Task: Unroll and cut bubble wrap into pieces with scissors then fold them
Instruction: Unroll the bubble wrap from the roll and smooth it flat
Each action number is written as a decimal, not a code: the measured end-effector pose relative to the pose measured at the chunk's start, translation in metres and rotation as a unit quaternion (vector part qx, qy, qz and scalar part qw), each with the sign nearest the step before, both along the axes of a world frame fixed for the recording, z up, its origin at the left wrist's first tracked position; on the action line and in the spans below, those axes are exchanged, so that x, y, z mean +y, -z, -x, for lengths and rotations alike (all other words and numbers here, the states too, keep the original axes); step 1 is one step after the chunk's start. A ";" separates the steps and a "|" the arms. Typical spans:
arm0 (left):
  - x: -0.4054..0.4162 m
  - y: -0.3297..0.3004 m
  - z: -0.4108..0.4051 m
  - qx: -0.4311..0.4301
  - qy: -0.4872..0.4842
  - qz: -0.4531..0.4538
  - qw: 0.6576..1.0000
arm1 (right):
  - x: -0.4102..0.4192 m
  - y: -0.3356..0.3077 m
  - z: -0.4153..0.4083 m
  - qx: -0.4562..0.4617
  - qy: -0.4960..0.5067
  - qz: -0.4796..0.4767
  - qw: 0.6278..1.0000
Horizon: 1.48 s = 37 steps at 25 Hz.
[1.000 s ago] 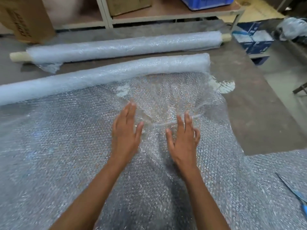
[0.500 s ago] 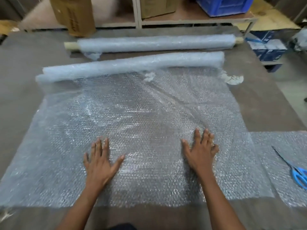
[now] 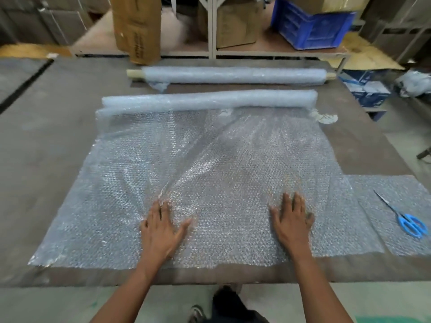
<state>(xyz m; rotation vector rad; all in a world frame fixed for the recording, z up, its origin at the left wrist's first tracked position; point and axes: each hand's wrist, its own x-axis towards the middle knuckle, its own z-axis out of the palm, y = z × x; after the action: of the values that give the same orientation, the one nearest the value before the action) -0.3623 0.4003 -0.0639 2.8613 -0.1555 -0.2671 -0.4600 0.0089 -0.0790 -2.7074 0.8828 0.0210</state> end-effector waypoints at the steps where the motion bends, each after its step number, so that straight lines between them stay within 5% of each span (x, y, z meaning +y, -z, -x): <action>1: 0.006 -0.001 0.000 -0.009 -0.004 0.012 1.000 | 0.003 -0.003 0.005 -0.004 0.003 0.010 1.000; 8: 0.042 -0.003 -0.008 0.010 -0.029 -0.018 0.999 | 0.056 -0.016 -0.008 0.009 -0.105 -0.019 0.994; 17: 0.058 -0.009 0.014 0.009 -0.022 -0.034 0.999 | 0.076 -0.023 0.003 0.043 -0.104 0.029 0.993; 22: 0.055 -0.019 -0.008 0.000 -0.017 -0.033 0.999 | 0.112 -0.033 -0.039 0.028 -0.209 0.013 0.977; 28: 0.052 -0.018 -0.051 0.038 0.189 -0.085 0.978 | 0.160 -0.042 -0.131 0.016 -0.314 -0.011 0.949; 37: 0.065 -0.023 -0.079 -0.052 0.193 -0.081 0.977 | 0.209 -0.035 -0.201 0.031 -0.371 0.074 0.925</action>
<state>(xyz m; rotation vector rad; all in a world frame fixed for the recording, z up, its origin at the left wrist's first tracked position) -0.2836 0.4658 -0.0407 2.9863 -0.7459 -0.2119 -0.2587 0.2182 -0.0439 -3.0223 -0.1812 0.2051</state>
